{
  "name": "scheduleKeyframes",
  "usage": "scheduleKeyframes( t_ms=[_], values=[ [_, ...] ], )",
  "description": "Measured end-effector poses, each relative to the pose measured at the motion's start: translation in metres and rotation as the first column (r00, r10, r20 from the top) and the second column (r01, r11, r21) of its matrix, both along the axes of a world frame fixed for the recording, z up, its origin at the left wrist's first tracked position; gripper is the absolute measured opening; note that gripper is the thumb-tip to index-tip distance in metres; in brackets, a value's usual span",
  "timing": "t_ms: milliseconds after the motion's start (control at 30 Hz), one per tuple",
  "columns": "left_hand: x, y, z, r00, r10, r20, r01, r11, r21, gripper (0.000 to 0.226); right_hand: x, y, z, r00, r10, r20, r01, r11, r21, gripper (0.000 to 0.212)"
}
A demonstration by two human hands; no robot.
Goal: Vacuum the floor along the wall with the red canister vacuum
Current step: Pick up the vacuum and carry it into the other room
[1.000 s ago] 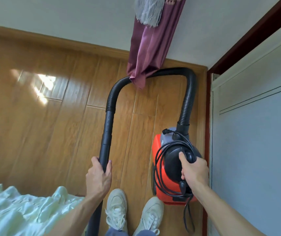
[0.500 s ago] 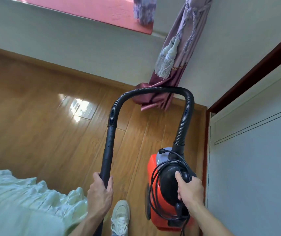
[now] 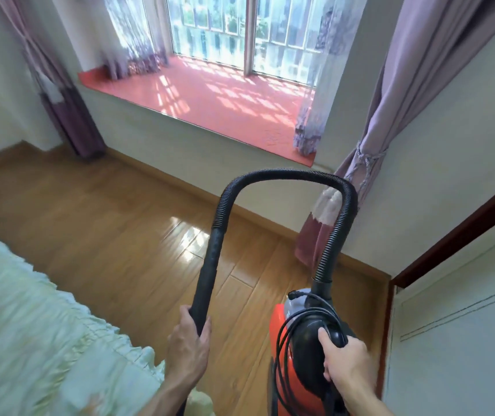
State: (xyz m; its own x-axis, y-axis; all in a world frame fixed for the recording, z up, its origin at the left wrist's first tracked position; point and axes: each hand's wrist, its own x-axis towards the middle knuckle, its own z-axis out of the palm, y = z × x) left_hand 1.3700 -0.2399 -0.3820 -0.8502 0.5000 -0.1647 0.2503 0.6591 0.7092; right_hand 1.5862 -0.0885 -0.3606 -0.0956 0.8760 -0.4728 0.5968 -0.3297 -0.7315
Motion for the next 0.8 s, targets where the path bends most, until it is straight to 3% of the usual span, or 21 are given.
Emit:
scheduleKeyframes(
  t_ms=[800],
  values=[
    [-0.140, -0.002, 0.266, 0.951, 0.250, -0.181, -0.191, 0.937, 0.291, 0.031, -0.180, 0.013, 0.271, 0.953, 0.250, -0.171, -0.192, 0.935, 0.299, 0.035]
  ],
)
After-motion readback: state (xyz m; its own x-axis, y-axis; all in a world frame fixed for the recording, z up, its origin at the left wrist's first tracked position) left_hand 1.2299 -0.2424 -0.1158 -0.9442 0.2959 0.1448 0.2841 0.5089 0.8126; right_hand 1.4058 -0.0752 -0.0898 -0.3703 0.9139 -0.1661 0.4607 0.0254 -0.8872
